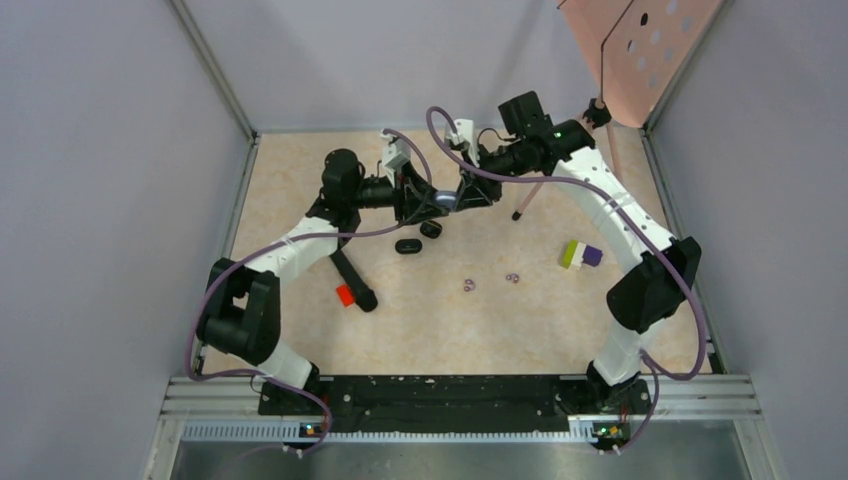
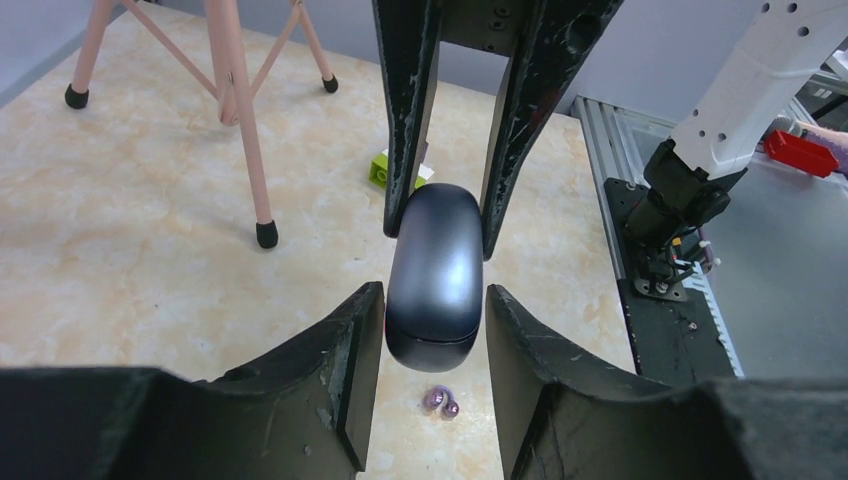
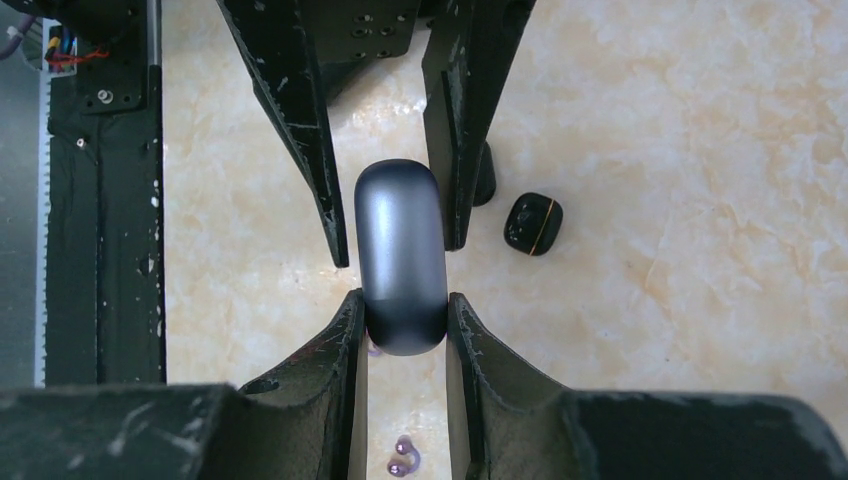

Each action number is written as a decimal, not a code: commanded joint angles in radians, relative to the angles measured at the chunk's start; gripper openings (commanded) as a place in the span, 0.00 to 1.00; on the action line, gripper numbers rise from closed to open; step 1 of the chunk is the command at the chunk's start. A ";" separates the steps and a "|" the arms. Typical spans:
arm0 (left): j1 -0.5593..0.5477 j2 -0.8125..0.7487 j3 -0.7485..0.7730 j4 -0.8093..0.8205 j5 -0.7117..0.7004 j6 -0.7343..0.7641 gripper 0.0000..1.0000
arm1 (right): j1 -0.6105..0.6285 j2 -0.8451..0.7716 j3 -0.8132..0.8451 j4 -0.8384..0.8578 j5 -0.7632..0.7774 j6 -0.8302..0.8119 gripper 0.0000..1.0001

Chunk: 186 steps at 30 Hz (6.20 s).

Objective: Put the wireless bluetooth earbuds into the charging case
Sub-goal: Open the charging case, then pick up the earbud from the center of the board.

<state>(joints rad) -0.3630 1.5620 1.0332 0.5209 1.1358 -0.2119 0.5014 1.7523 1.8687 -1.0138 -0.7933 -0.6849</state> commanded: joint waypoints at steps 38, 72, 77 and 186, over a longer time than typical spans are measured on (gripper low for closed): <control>-0.005 0.031 -0.057 0.341 0.043 -0.122 0.00 | -0.013 0.047 0.083 0.045 -0.032 0.211 0.43; 0.071 0.059 -0.095 0.408 -0.045 -0.327 0.00 | -0.247 -0.121 -0.064 0.121 -0.067 0.279 0.48; 0.108 0.028 -0.132 0.392 -0.055 -0.372 0.00 | -0.247 -0.222 -0.358 0.097 0.062 -0.103 0.36; 0.196 -0.024 -0.134 0.020 -0.115 -0.235 0.00 | -0.091 0.058 -0.659 0.122 0.354 0.198 0.16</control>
<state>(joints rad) -0.1719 1.5475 0.8677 0.5179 1.0229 -0.4683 0.4038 1.8549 1.2156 -0.9054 -0.4267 -0.4606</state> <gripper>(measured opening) 0.374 0.171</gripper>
